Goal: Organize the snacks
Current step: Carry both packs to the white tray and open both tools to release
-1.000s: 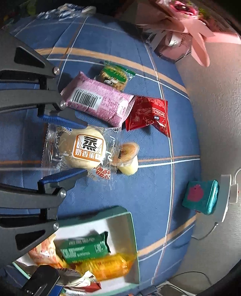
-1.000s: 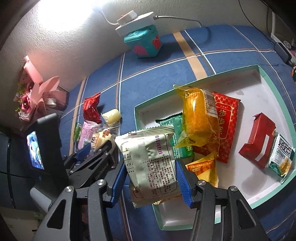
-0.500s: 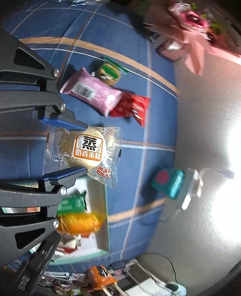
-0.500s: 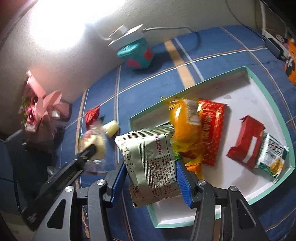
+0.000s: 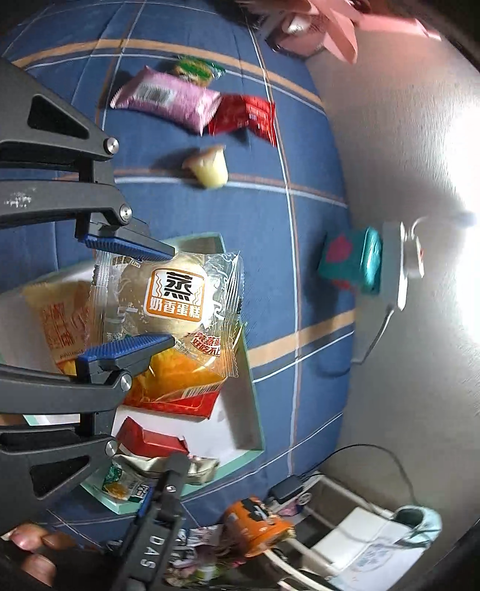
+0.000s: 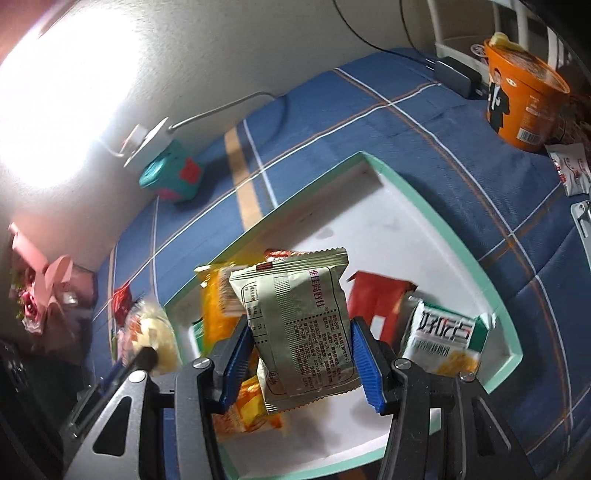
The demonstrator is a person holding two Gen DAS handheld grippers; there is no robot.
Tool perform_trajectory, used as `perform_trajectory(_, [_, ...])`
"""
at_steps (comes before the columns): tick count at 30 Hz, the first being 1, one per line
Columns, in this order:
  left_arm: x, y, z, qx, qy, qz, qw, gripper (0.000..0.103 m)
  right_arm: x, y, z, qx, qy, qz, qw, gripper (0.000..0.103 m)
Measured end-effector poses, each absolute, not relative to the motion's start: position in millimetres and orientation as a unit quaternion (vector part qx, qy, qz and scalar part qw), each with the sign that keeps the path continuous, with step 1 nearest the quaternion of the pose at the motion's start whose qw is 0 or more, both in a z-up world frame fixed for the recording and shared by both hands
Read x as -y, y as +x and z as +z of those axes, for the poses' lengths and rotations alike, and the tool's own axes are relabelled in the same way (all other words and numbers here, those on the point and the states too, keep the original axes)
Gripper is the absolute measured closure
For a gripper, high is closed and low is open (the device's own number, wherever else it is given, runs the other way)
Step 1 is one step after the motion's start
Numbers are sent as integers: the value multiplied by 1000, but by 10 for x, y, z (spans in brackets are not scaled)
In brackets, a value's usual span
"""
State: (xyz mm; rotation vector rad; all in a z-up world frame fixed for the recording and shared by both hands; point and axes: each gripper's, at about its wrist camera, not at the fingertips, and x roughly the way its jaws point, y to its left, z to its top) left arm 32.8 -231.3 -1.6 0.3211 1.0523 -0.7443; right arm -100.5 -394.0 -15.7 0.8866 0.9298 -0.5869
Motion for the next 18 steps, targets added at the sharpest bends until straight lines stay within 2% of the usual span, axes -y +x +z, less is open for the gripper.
perform_trajectory(12, [2562,253,-228,-486,151,-378,773,60,4071,-913,-302,-429,397,-284,760,46])
perform_trajectory(15, [2565,269,-215,-489,151,-376,772,59,4077,-894,-308,-435,397,-289,755,28])
perform_trajectory(18, [2554,284,-194,-494,148,-372,772,47,4070,-887,-286,-438,388,-295,755,26])
